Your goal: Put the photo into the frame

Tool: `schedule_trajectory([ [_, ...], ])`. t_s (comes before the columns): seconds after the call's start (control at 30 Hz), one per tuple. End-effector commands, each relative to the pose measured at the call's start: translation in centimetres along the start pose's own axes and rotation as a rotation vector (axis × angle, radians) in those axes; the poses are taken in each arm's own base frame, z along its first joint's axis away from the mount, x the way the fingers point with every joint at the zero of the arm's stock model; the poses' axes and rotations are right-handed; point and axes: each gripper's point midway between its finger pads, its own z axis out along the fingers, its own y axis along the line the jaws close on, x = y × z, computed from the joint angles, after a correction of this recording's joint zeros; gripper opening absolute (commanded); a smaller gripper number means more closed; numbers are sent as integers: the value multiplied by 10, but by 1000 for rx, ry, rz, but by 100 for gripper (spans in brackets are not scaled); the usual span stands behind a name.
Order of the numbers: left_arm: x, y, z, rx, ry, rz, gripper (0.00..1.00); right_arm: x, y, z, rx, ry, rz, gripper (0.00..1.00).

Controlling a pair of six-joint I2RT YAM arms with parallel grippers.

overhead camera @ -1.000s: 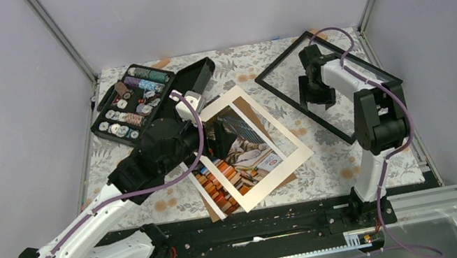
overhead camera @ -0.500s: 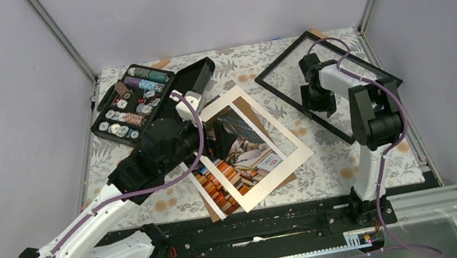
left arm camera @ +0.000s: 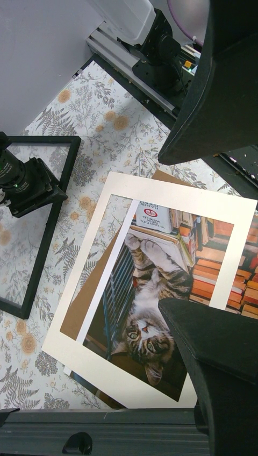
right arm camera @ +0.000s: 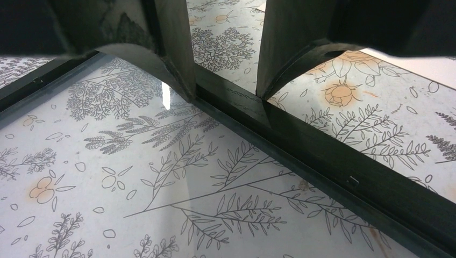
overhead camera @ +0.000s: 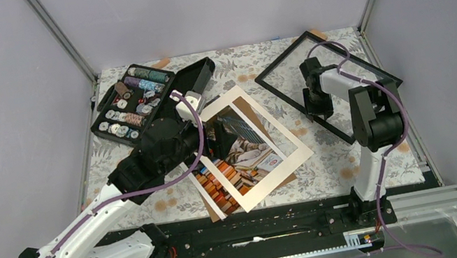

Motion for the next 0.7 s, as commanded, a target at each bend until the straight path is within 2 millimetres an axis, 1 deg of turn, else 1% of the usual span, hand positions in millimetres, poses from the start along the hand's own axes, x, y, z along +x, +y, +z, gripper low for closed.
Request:
schedule_trajectory([
  [0.0, -12, -6, 0, 32, -49, -1, 99, 27, 18, 6, -76, 68, 83, 41],
  [0.07, -13, -6, 0, 34, -50, -2, 99, 30, 28, 1, -92, 64, 108, 37],
  [0.27, -12, -7, 1, 37, -48, -5, 99, 28, 72, -12, -141, 41, 148, 36],
  [0.43, -12, -6, 1, 37, -49, -5, 99, 18, 86, -15, -165, 18, 172, 38],
  [0.53, -12, -6, 1, 36, -48, -5, 99, 11, 102, -28, -232, 8, 141, 40],
  [0.57, -11, -6, 2, 34, -46, -5, 99, 9, 110, -35, -275, 12, 124, 41],
  [0.63, -9, -5, 5, 30, -39, -7, 99, 2, 121, -48, -336, 6, 101, 46],
  [0.67, -7, -3, 6, 26, -33, -8, 99, -1, 123, -55, -352, -1, 93, 48],
])
